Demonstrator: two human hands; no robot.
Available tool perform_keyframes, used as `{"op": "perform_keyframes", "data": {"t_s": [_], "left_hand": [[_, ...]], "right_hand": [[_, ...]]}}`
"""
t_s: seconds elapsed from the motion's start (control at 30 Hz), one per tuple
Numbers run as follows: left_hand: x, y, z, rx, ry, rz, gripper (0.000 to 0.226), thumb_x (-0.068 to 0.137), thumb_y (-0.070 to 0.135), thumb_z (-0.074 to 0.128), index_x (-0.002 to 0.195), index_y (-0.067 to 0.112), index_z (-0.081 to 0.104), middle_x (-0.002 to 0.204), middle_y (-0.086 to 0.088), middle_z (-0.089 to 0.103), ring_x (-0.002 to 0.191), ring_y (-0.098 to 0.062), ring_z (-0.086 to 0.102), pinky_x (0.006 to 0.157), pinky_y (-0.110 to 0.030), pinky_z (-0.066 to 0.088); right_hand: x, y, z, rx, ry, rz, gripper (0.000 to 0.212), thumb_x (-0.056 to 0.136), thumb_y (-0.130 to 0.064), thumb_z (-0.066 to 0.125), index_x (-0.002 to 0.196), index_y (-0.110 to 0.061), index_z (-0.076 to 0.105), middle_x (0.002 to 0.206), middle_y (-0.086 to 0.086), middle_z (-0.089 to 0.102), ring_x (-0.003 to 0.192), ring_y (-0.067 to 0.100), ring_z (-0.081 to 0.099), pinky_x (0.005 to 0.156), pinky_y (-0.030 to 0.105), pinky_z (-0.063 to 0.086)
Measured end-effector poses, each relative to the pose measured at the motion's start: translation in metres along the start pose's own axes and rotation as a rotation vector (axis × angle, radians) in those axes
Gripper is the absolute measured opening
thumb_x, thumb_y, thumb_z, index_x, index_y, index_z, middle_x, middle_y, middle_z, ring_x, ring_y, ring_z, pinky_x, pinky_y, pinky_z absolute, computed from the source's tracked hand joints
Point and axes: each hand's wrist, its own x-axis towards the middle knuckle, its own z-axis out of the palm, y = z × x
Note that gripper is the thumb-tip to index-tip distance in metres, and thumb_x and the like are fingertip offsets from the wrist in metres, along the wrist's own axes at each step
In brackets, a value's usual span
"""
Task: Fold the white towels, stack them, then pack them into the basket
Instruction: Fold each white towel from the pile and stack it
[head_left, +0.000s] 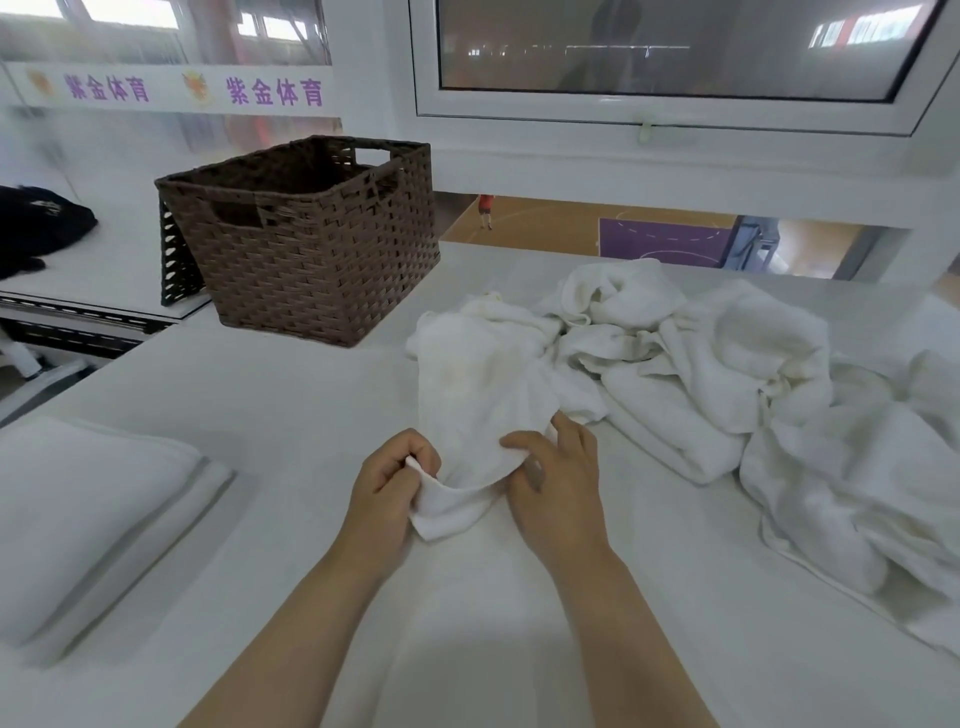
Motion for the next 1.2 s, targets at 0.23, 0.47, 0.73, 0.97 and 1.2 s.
{"op": "perform_keyframes", "data": {"t_s": [0.23, 0.47, 0.73, 0.97, 1.2], "left_hand": [[-0.038, 0.010, 0.000, 0.205, -0.172, -0.010, 0.009, 0.087, 0.016, 0.050, 0.086, 0.010, 0.058, 0.077, -0.012, 0.052, 0.068, -0.018, 0.043, 0.063, -0.029, 0.034], [-0.075, 0.019, 0.004, 0.440, -0.265, 0.040, 0.015, 0.098, 0.016, 0.048, 0.086, 0.019, 0.056, 0.072, -0.007, 0.052, 0.063, -0.012, 0.041, 0.060, -0.031, 0.033], [-0.116, 0.032, -0.002, 0.357, -0.184, 0.115, 0.018, 0.090, 0.025, 0.043, 0.073, 0.019, 0.045, 0.062, -0.004, 0.042, 0.056, -0.015, 0.037, 0.056, -0.031, 0.030], [-0.145, 0.039, -0.014, 0.253, -0.109, 0.067, 0.011, 0.084, 0.017, 0.045, 0.074, 0.020, 0.050, 0.065, 0.003, 0.043, 0.059, -0.014, 0.038, 0.059, -0.032, 0.030], [-0.167, 0.044, 0.006, 0.245, -0.168, 0.016, 0.009, 0.095, 0.025, 0.052, 0.096, 0.028, 0.060, 0.084, 0.000, 0.064, 0.081, -0.022, 0.062, 0.071, -0.037, 0.049]], "right_hand": [[-0.040, -0.018, -0.038, 0.199, 0.032, 0.171, 0.012, 0.083, -0.029, 0.048, 0.079, -0.032, 0.059, 0.080, -0.020, 0.055, 0.084, 0.008, 0.048, 0.069, 0.019, 0.035], [-0.095, -0.030, -0.078, 0.118, -0.025, 0.250, 0.039, 0.082, -0.016, 0.059, 0.062, -0.012, 0.026, 0.056, -0.006, 0.027, 0.053, 0.010, 0.027, 0.050, 0.023, 0.023], [-0.145, -0.045, -0.109, -0.133, -0.305, -0.129, 0.036, 0.085, -0.026, 0.056, 0.061, -0.021, 0.029, 0.057, -0.005, 0.035, 0.059, 0.010, 0.036, 0.057, 0.022, 0.028], [-0.175, -0.048, -0.118, -0.281, -0.263, -0.202, 0.031, 0.082, -0.025, 0.061, 0.113, -0.029, 0.058, 0.098, -0.015, 0.052, 0.089, 0.008, 0.047, 0.079, 0.024, 0.039], [-0.189, -0.076, -0.117, -0.179, -0.183, -0.399, 0.038, 0.086, -0.030, 0.063, 0.122, -0.018, 0.060, 0.123, -0.003, 0.058, 0.116, 0.011, 0.049, 0.102, 0.023, 0.033]]}}
